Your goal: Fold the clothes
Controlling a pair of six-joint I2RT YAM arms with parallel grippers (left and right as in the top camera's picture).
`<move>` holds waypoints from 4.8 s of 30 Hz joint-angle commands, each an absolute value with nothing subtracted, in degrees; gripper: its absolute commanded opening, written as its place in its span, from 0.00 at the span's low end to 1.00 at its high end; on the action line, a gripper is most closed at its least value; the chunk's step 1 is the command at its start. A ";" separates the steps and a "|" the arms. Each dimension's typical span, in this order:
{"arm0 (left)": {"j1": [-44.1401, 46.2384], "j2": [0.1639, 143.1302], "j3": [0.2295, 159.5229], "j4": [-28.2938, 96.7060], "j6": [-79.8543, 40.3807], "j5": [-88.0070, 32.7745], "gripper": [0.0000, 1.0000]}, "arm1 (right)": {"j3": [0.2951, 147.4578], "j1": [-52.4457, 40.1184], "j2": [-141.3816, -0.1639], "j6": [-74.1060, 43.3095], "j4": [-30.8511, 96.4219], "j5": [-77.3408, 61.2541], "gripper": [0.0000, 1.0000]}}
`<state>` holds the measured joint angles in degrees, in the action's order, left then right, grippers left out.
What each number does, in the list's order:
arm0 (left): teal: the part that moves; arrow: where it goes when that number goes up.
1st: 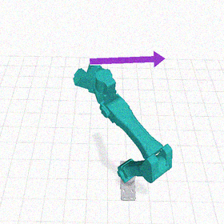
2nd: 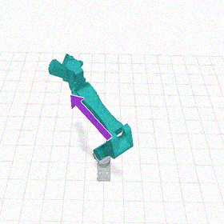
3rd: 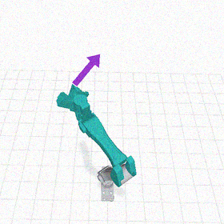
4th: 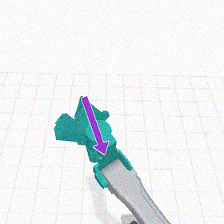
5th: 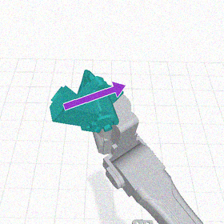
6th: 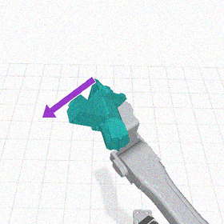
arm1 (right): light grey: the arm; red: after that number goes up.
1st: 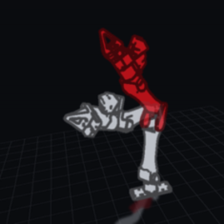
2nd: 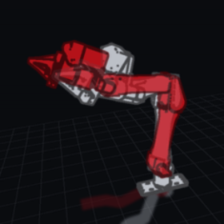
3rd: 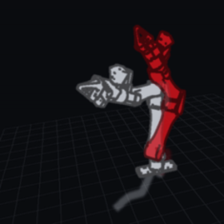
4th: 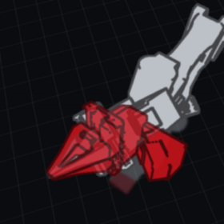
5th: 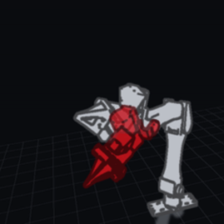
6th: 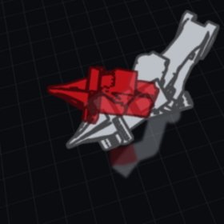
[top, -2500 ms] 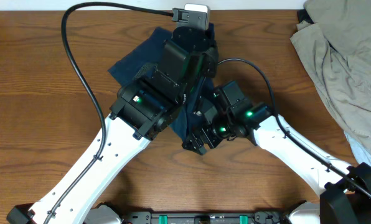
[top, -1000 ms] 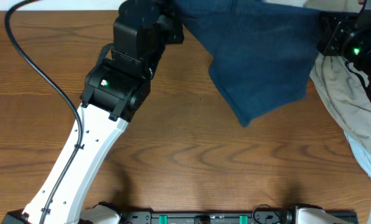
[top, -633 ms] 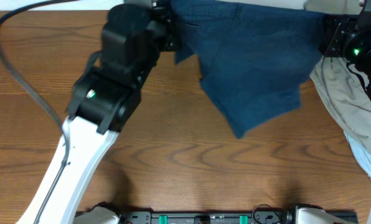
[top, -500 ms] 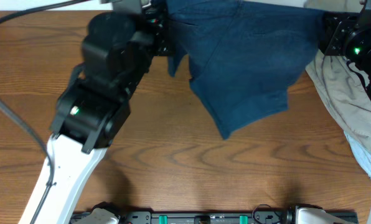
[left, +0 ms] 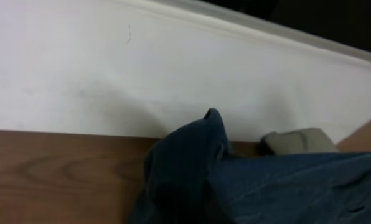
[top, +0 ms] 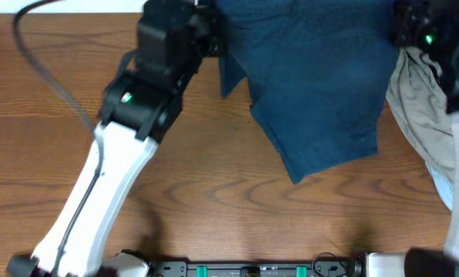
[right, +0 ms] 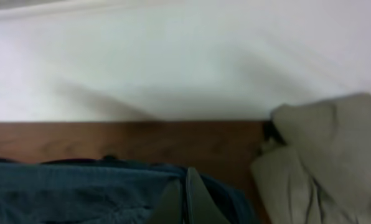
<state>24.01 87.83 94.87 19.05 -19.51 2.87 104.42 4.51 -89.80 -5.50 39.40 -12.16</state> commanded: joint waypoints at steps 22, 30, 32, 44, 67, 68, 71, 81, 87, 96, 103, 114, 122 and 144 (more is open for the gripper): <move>5.96 91.44 96.77 25.32 -26.30 -19.73 0.06 | 112.60 6.68 -92.18 -1.58 52.36 -8.34 0.04; 6.57 87.79 96.79 12.47 -31.09 -29.52 0.06 | 112.33 3.75 -97.69 10.72 65.10 -28.73 0.50; 6.85 86.26 96.79 9.87 -33.63 -29.61 0.06 | 112.33 1.91 -99.46 14.50 66.89 -30.41 0.60; 7.09 76.14 96.79 7.68 -35.22 -29.39 0.06 | 112.33 -10.55 -106.19 21.87 64.69 -28.82 0.86; 7.09 76.62 96.77 13.58 -30.89 -29.30 0.06 | 112.36 -15.09 -106.00 31.14 75.77 -33.45 0.83; 7.09 76.60 96.77 13.50 -30.89 -29.30 0.06 | 112.33 -15.09 -106.00 31.94 76.03 -33.41 0.85; 7.09 76.60 96.77 13.28 -30.92 -29.32 0.06 | 112.33 -15.09 -106.08 33.15 75.99 -32.80 0.91; 7.09 76.16 96.77 13.19 -30.92 -29.34 0.06 | 104.18 -19.57 -106.15 34.37 67.51 -33.34 0.94; 7.09 76.18 96.77 13.21 -30.92 -29.34 0.06 | 100.44 -23.55 -106.15 34.33 62.98 -31.05 0.31; 7.11 76.84 96.77 19.09 -27.79 -29.32 0.06 | 104.68 -21.45 -103.02 12.93 54.59 0.40 0.01; 7.09 80.36 96.77 23.35 -25.06 -19.16 0.06 | 112.62 -13.63 -101.06 10.74 45.41 20.34 0.01; 7.11 91.66 96.77 16.14 -29.43 -11.94 0.06 | 121.95 -6.07 -101.03 7.75 41.25 29.93 0.01; 7.11 94.85 96.75 42.26 -29.39 -11.94 0.06 | 118.93 -6.00 -102.45 -0.10 70.11 22.24 0.01; 5.15 95.07 92.75 69.71 -24.18 5.34 0.72 | 100.36 -6.04 -102.17 26.26 96.99 -28.03 0.29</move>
<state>6.61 94.78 93.08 69.95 -24.97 -2.44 100.31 -6.76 -102.72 21.91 97.14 -25.30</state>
